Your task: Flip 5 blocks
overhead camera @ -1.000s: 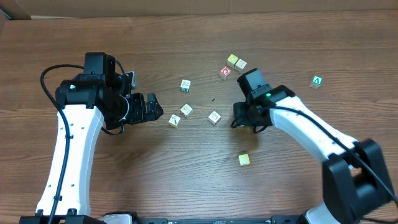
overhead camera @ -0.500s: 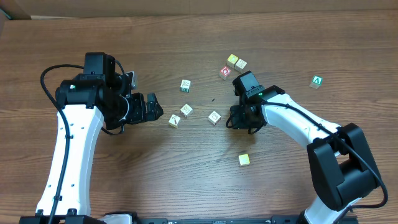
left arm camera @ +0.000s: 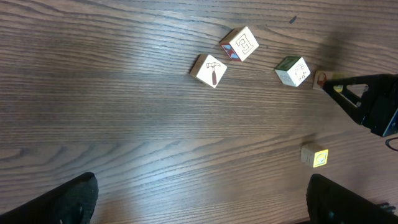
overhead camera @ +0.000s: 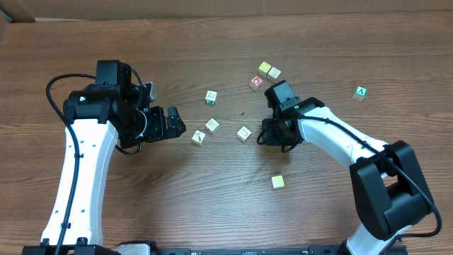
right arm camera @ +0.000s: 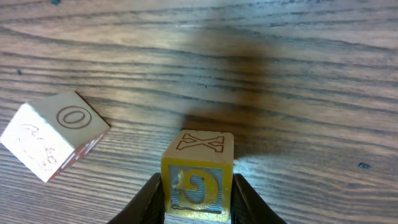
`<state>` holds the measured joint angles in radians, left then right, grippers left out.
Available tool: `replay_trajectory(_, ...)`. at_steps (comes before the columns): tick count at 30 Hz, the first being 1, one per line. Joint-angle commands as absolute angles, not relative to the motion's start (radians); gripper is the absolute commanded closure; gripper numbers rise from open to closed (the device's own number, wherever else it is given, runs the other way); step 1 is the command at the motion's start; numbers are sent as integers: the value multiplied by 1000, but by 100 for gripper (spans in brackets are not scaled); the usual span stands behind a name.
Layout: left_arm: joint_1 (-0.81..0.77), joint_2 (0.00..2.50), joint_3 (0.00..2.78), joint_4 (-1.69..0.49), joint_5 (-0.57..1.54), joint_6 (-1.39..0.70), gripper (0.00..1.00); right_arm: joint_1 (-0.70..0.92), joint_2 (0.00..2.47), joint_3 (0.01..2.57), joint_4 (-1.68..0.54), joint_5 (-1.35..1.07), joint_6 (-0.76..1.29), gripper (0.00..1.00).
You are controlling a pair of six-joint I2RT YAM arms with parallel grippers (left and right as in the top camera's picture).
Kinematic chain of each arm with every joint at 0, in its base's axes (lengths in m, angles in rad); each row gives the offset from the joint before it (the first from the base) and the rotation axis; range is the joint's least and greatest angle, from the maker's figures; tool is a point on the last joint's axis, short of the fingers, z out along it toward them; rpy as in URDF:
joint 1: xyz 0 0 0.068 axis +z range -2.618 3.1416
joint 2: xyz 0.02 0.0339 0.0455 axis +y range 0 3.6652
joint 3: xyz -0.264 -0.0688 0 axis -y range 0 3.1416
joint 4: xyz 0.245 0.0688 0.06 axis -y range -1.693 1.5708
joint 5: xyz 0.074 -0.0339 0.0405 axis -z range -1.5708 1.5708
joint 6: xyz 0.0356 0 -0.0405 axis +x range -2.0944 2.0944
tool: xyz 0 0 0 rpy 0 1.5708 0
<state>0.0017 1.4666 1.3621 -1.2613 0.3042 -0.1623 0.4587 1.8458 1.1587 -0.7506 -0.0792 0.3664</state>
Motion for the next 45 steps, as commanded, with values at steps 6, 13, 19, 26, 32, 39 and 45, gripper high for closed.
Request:
replay_trajectory(6,5,1473,1377,-1265,315,-172,0,459,1780,1245,-870,-80,389,80)
replay_trajectory(13,5,1473,1377,-1267,315,-172,0,464,1637,1266,-999,-81,395,80)
replay_trajectory(19,5,1473,1377,-1265,315,-172,0,541,1600,1262,-1165,-93,454,82)
replay_trajectory(26,5,1473,1377,-1269,315,-172,0,736,1600,1187,-1169,-87,579,83)
replay_trajectory(32,5,1473,1377,-1271,315,-172,0,799,1600,1111,-1128,-89,659,83)
replay_trajectory(39,5,1473,1377,-1269,315,-172,0,799,1600,1033,-1028,-112,625,81)
replay_trajectory(45,5,1473,1377,-1267,315,-173,0,799,1601,1007,-949,-118,626,79)
